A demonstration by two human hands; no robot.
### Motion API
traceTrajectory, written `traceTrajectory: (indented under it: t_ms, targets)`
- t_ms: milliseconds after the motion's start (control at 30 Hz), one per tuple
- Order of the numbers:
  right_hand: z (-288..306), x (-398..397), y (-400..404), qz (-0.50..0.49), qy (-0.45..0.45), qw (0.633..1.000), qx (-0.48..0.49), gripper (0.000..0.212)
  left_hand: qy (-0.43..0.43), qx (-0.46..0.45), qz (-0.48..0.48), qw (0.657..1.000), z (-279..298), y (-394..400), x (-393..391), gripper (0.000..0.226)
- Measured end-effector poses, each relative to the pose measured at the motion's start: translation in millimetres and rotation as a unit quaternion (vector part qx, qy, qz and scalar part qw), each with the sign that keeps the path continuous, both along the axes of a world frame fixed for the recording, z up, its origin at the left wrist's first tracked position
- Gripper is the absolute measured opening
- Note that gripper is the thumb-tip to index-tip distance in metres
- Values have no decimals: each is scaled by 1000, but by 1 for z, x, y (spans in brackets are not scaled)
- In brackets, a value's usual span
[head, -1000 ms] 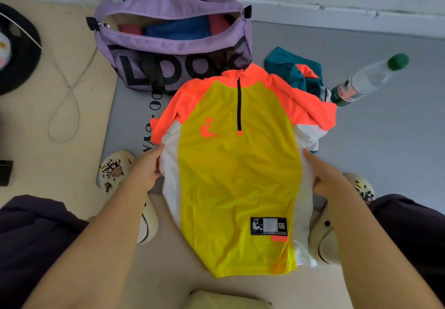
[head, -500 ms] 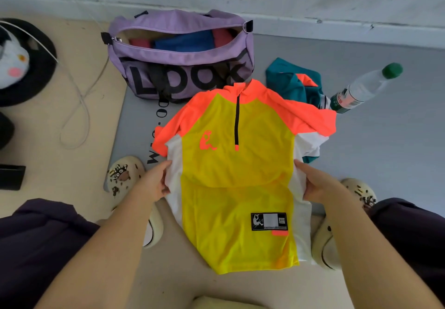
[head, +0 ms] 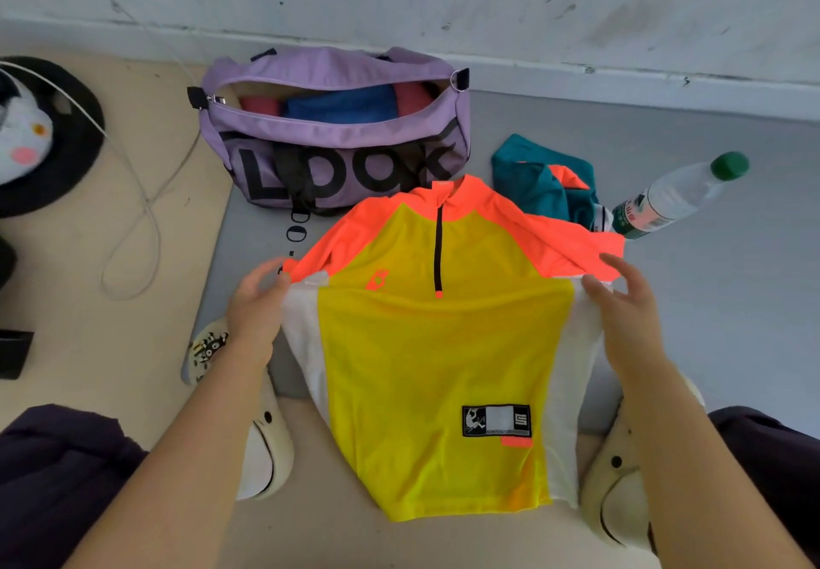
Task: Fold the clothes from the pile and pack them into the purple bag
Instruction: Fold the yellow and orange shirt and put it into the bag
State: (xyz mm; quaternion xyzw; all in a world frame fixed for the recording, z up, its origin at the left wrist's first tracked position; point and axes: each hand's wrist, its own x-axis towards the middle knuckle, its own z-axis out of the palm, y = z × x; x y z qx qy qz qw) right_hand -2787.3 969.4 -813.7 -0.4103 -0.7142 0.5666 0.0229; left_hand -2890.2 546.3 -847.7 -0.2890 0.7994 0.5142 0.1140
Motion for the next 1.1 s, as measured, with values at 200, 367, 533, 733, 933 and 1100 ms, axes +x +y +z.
traceTrajectory:
  t_ms: [200, 367, 533, 733, 933, 1100]
  targets:
    - [-1, -21, 5, 182, -90, 971, 129, 18, -34, 11, -179, 983, 4, -2, -17, 23]
    - [-3, -35, 10, 145, -63, 937, 312, 15, 30, -259, -150, 954, -5, -7, -25, 18]
    - [-9, -54, 2, 191, -126, 899, 373, 28, 43, -317, -239, 917, -7, 11, -42, 19]
    - [-10, -71, -38, 339, -23, 820, 461, 32, 120, -263, -454, 843, -12, 59, -47, 40]
    - [-29, -79, -43, 504, -114, 784, 343, 53, -14, -256, -564, 785, -32, 73, -62, 53]
    - [-34, -87, -21, 503, -156, 772, 354, 42, -88, -264, -576, 769, -42, 49, -70, 31]
